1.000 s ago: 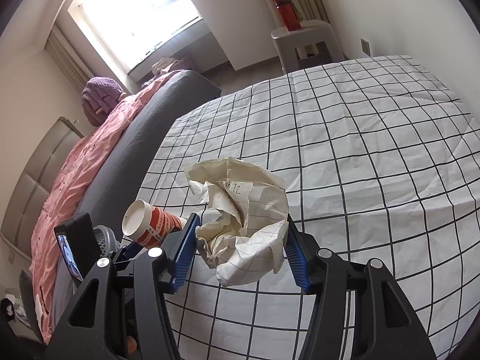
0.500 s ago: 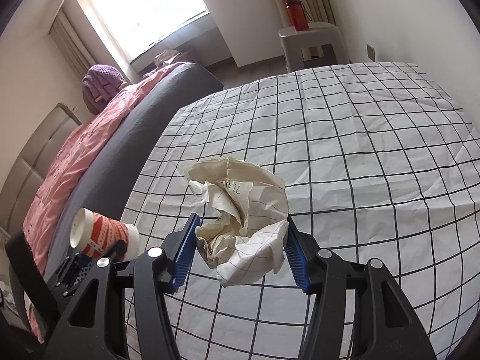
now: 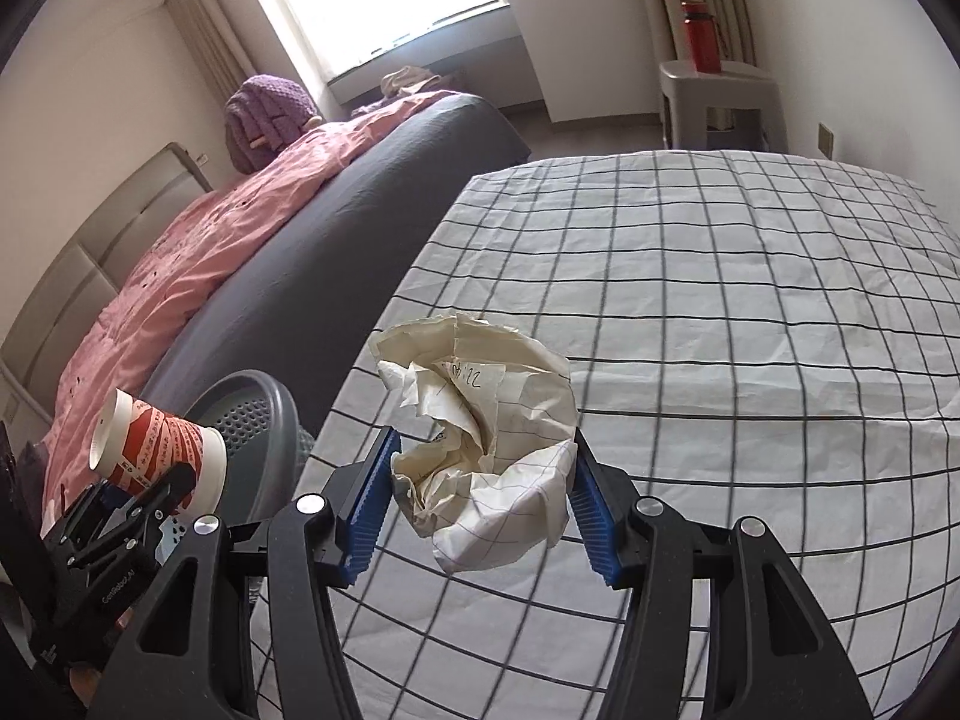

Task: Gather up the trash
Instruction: 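Carry both held items over the basket and open both grippers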

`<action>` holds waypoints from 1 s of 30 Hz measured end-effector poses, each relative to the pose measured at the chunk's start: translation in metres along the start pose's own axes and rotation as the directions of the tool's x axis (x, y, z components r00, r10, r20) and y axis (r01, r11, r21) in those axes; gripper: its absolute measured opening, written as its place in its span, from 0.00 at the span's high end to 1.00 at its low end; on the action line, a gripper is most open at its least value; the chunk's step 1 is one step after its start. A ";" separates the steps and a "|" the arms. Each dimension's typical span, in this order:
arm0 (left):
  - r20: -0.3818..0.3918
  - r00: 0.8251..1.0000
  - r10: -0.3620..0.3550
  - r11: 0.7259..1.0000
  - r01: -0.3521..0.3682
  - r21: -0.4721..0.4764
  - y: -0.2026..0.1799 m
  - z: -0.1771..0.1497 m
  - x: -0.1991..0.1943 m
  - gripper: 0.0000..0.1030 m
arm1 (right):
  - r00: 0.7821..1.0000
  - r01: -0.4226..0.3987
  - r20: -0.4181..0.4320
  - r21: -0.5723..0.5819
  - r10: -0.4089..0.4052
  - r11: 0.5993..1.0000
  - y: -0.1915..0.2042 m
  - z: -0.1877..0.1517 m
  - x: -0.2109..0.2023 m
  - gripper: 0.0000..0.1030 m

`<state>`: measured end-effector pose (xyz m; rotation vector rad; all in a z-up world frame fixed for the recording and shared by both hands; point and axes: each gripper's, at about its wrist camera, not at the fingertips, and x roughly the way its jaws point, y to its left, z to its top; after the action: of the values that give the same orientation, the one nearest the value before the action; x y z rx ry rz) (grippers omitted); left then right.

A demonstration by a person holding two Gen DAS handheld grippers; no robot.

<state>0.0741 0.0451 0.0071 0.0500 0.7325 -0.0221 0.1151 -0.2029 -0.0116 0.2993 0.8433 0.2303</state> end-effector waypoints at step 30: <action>-0.059 0.985 0.163 0.976 -0.169 -0.137 0.156 -0.011 0.005 0.40 | 0.979 -0.201 -0.089 -0.237 0.185 0.950 0.194 0.003 0.077 0.48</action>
<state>0.0766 0.2010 0.0012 -0.0244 0.7739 0.1915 0.1512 0.0019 0.0048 0.1420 0.8410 0.5260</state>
